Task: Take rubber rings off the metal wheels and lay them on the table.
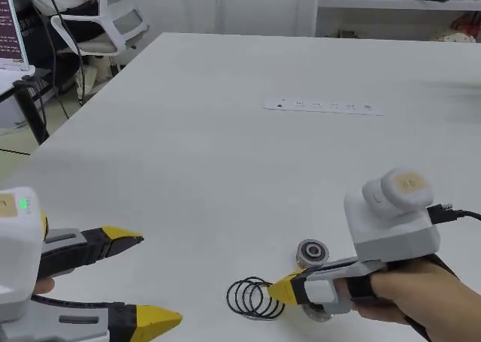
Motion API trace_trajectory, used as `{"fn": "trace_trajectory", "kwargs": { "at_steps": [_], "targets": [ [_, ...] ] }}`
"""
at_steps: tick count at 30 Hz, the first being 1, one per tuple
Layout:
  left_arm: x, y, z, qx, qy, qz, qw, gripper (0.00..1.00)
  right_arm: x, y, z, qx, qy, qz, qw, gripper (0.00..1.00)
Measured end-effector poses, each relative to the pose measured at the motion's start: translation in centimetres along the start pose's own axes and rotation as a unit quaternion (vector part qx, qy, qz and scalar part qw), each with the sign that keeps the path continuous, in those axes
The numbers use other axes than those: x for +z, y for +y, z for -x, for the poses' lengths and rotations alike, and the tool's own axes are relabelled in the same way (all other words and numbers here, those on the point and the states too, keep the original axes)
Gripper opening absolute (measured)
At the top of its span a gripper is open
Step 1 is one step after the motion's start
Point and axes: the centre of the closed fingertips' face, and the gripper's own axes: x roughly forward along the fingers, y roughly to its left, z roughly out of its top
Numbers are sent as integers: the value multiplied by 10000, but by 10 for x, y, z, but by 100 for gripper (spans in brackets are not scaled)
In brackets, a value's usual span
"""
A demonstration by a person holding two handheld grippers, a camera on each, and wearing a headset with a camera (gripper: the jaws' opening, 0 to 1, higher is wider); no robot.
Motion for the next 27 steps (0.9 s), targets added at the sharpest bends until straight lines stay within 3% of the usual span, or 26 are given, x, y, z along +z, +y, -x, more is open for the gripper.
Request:
{"fn": "trace_trajectory", "kwargs": {
  "at_steps": [9,14,27],
  "targets": [
    [1,-2,-2,-8,24,-57,10000,66,1,0,-2,-78,-21,123,9999,0],
    [5,-2,-3,2,-34,-62,10000,66,1,4,-3,-68,45,297,9995,5],
    [2,-4,-4,-40,4,-65,10000,66,2,-1,3,-275,138,654,9974,9]
  ]
}}
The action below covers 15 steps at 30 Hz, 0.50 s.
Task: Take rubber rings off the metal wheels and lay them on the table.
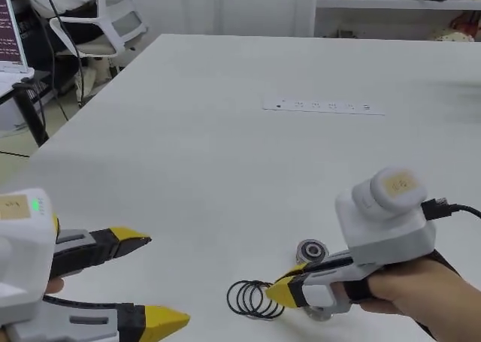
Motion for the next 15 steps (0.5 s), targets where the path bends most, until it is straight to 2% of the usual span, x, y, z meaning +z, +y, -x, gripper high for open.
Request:
{"fn": "trace_trajectory", "kwargs": {
  "at_steps": [6,10,13,15],
  "targets": [
    [3,-2,0,-41,-64,20,10000,67,4,0,6,-14,-62,20,10000,11],
    [3,-4,0,-93,-26,-16,10000,67,3,6,13,46,6,139,9999,18],
    [2,-4,-1,-110,-35,4,9999,68,1,7,20,9,190,575,9982,22],
    [3,-5,-1,-120,-39,-3,9999,68,-1,11,22,59,307,710,9970,26]
  ]
}}
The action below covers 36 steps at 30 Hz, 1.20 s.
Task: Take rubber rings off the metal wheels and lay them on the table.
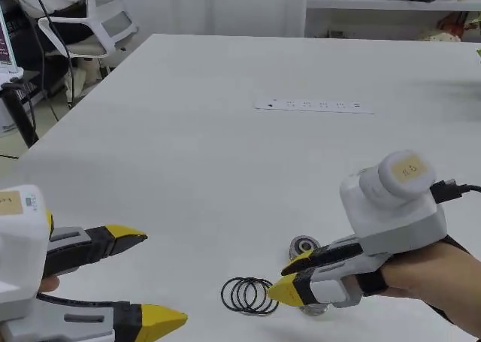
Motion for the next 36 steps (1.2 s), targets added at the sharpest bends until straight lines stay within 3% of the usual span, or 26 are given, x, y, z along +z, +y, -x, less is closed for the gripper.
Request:
{"fn": "trace_trajectory", "kwargs": {
  "at_steps": [3,9,14,19,25,28,36],
  "targets": [
    [1,-1,0,-19,-19,-29,10000,69,1,6,4,66,109,206,9997,34],
    [5,-2,1,-5,-100,-47,9999,69,-4,12,23,90,295,743,9968,40],
    [5,-4,1,-27,-113,-65,9999,69,-5,8,42,-20,66,825,9966,52],
    [5,-5,1,-49,-113,-71,9999,70,-4,1,63,-253,-275,766,9964,54],
    [5,-4,3,-34,-161,-3,9999,73,-5,-8,88,-459,-835,683,9931,64],
    [6,-4,4,-19,-210,51,9998,75,-9,-10,99,-551,-1082,576,9909,69],
    [-2,0,5,36,-164,157,9997,79,-31,-18,109,-755,-1328,15,9883,78]
  ]
}}
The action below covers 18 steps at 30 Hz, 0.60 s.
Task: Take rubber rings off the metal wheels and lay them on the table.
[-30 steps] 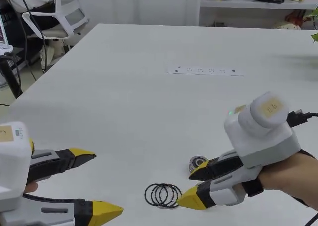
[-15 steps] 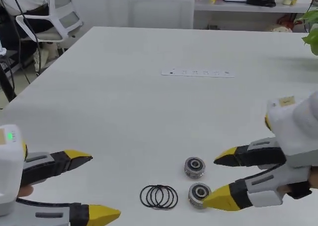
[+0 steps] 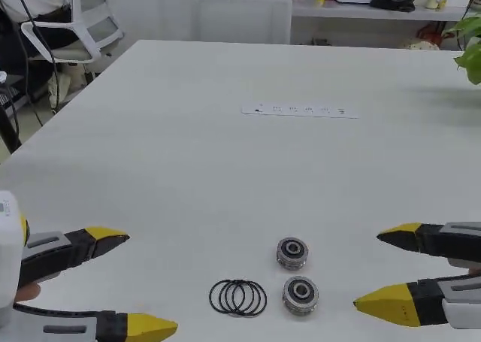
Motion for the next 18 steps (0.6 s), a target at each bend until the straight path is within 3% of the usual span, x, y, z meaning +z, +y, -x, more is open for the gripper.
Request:
{"fn": "trace_trajectory", "kwargs": {
  "at_steps": [6,18],
  "targets": [
    [-8,3,5,53,48,153,9999,83,-13,0,3,-138,-165,-312,9993,83],
    [-12,9,6,109,20,420,9991,89,-37,-6,13,-387,-3,-536,9978,87]
  ]
}}
